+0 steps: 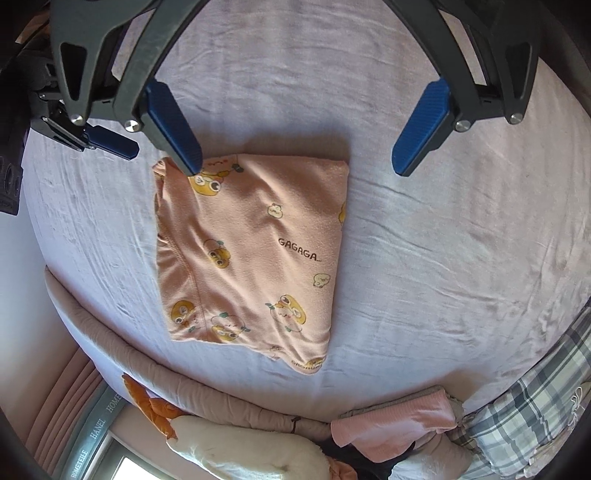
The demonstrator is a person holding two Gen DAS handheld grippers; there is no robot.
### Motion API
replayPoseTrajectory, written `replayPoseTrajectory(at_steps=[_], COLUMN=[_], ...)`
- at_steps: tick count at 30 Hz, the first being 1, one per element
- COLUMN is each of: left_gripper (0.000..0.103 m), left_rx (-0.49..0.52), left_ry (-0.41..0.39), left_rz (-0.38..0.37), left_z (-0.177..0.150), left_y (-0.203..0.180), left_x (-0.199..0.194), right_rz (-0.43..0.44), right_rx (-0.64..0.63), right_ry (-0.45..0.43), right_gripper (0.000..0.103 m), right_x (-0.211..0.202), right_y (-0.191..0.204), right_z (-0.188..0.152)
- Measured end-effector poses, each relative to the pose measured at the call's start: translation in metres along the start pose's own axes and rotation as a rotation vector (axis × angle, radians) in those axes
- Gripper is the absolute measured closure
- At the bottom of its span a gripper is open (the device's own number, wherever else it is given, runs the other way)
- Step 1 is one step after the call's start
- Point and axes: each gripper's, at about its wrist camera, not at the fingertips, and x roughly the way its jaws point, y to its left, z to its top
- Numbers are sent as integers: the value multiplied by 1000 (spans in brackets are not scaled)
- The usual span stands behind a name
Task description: Fold small clothes
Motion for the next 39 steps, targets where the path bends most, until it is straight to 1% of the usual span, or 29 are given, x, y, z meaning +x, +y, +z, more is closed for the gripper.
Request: replayPoseTrajectory(at_steps=[3,5,7,9,10,12,13,14,16,19,21,23,27,31,37,39], left_gripper=[0,0,0,0,0,0,0,0,0,0,0,0,0,0,0,0], left_rx=[16,15,1,-6,-5,1,1,-7,-20,10,30,36,47,23,33,32], left_ry=[-8,-16,-26,-49,-71,-114,-134,-148,-154,-173,-179,-173,-166,-156,-170,-171], left_rz=[29,52,42,40,60,111,113,97,74,115,103,90,110,100,154,155], left_z=[1,0,-3,-5,-6,-7,-6,-6,-5,-5,-5,-6,-9,-11,-12,-12], left_y=[-6,-7,-6,-7,-8,-12,-11,-11,-11,-18,-23,-26,-31,-29,-30,-30], left_x=[-12,-22,-33,-45,-52,-67,-74,-80,-88,-98,-102,-104,-106,-108,-111,-112], right_rz=[-11,-27,-41,-43,-42,-48,-51,-50,-45,-46,-46,-39,-34,-35,-35,-32], right_rx=[-9,-25,-38,-50,-53,-61,-64,-69,-80,-97,-112,-122,-139,-149,-148,-151], right_ry=[-21,-44,-72,-95,-108,-124,-132,-141,-155,-174,-185,-195,-205,-202,-210,-213], right_gripper=[42,35,21,14,10,7,6,6,5,5,5,5,5,5,5,5], right_x=[-10,-16,-24,-32,-36,-42,-45,-48,-53,-61,-64,-69,-73,-72,-73,-73], right_y=[5,10,15,19,21,24,26,27,31,38,42,46,52,54,54,55], right_z=[-1,-1,-1,1,2,3,4,4,4,4,4,3,3,4,5,5])
